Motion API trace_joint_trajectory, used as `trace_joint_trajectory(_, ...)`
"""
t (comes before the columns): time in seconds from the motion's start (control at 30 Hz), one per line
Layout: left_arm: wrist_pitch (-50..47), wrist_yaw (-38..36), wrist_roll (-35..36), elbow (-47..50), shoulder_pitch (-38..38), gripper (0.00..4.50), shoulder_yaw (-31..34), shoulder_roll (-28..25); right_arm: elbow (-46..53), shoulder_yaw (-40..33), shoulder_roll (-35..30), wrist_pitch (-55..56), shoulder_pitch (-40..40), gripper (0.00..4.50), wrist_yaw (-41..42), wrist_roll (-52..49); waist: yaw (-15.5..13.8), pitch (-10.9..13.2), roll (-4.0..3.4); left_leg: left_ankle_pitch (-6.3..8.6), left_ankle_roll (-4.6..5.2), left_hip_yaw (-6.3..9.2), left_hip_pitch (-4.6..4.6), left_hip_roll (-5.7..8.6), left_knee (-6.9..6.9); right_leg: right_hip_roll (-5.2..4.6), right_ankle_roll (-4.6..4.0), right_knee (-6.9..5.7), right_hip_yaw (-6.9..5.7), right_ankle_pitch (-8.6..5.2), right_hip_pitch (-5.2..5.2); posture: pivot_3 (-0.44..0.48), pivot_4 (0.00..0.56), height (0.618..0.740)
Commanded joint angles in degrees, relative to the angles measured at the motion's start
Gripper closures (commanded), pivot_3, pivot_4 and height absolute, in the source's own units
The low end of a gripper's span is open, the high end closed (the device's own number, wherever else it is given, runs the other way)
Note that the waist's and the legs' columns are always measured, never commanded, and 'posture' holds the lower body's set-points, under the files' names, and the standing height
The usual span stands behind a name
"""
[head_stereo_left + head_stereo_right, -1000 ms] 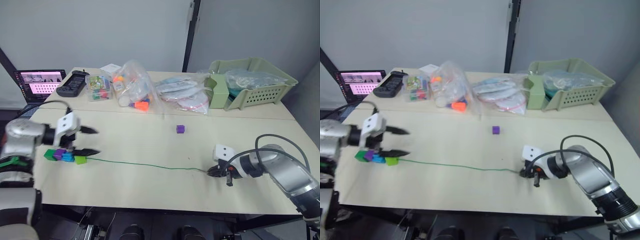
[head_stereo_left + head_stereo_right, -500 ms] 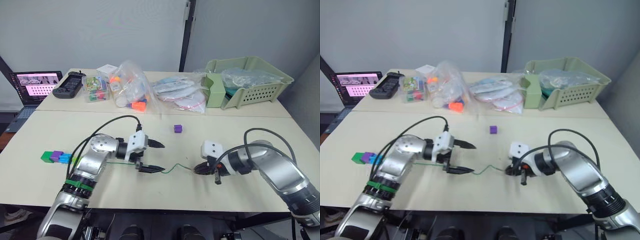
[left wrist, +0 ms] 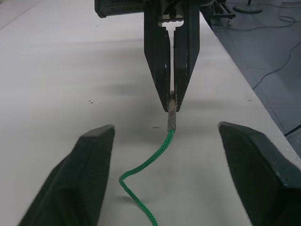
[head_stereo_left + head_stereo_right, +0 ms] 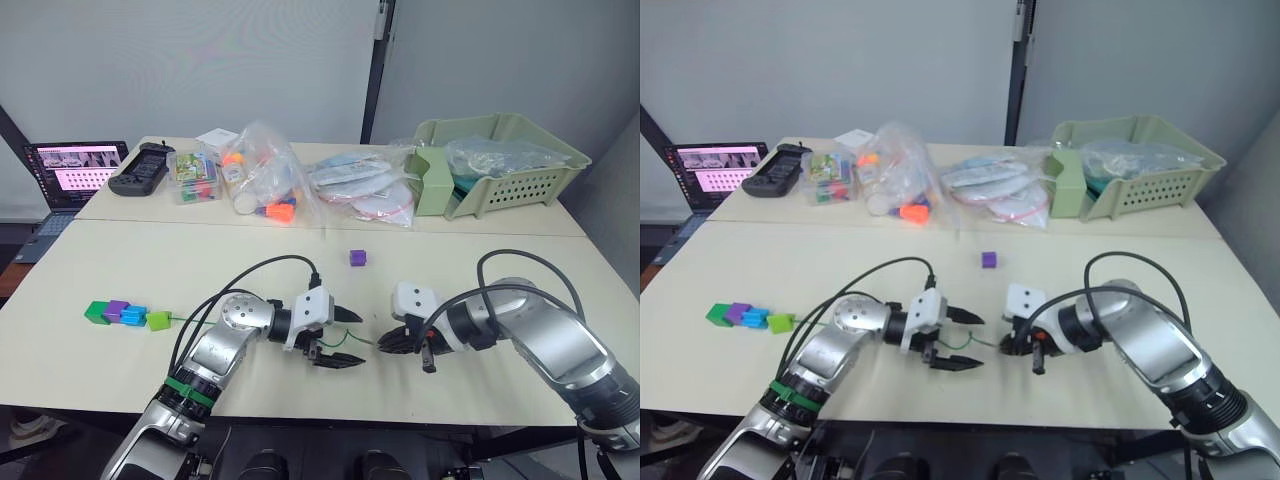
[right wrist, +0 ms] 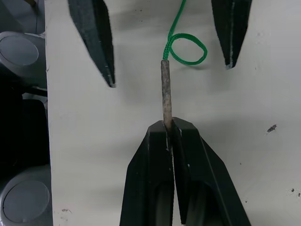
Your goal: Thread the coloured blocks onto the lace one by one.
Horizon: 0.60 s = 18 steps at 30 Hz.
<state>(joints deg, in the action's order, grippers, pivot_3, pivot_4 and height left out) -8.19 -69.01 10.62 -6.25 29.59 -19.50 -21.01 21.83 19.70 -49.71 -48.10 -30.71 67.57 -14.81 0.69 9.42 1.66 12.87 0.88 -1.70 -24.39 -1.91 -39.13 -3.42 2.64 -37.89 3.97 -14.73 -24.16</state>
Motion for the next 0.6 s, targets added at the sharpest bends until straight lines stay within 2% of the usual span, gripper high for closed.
trace_joint_trajectory(0.03, 0.0, 0.9, -0.5, 1.5, 1.0, 1.19, -0.4, 0.4, 1.7, -0.7, -0.4, -0.3, -0.8, 4.5, -0.1, -1.0, 0.0, 0.0, 0.0, 0.0, 0.0, 0.0, 0.0, 0.0, 0.0, 0.0, 0.0, 0.0, 0.0, 0.0, 0.0, 0.0, 0.15, 0.733)
trace_joint_trajectory(0.2, 0.0, 0.6, -0.4, 1.5, 1.1, 1.19, -0.6, 0.4, 1.7, -0.8, -0.4, -0.4, -1.0, 4.5, -0.1, -1.0, 0.0, 0.0, 0.0, 0.0, 0.0, 0.0, 0.0, 0.0, 0.0, 0.0, 0.0, 0.01, 0.0, 0.0, 0.0, 0.0, 0.15, 0.733)
trace_joint_trajectory(0.3, 0.0, 0.2, 0.0, 1.4, 1.1, 1.94, -0.7, 0.6, 1.7, -0.9, -0.4, -0.4, -1.0, 4.5, -0.2, -1.0, 0.0, 0.0, 0.0, 0.0, 0.0, 0.0, 0.0, 0.0, 0.0, 0.0, 0.0, 0.01, 0.0, 0.0, 0.0, 0.0, 0.15, 0.733)
trace_joint_trajectory(0.53, 0.1, -0.5, 0.5, 1.2, 1.2, 4.33, -0.6, 1.4, 1.6, -0.9, -0.5, -0.4, -1.0, 4.5, -0.2, -1.0, 0.0, 0.0, 0.0, 0.0, 0.0, 0.0, 0.0, 0.0, 0.0, 0.0, 0.0, 0.02, 0.0, 0.0, 0.0, 0.0, 0.15, 0.733)
trace_joint_trajectory(0.6, 0.2, -0.6, 0.6, 1.2, 1.2, 4.45, -0.6, 1.5, 1.7, -0.9, -0.6, -0.4, -0.9, 4.5, -0.2, -1.0, 0.0, 0.0, 0.0, 0.0, 0.0, 0.0, 0.0, 0.0, 0.0, 0.0, 0.0, 0.02, 0.0, 0.0, 0.0, 0.0, 0.15, 0.733)
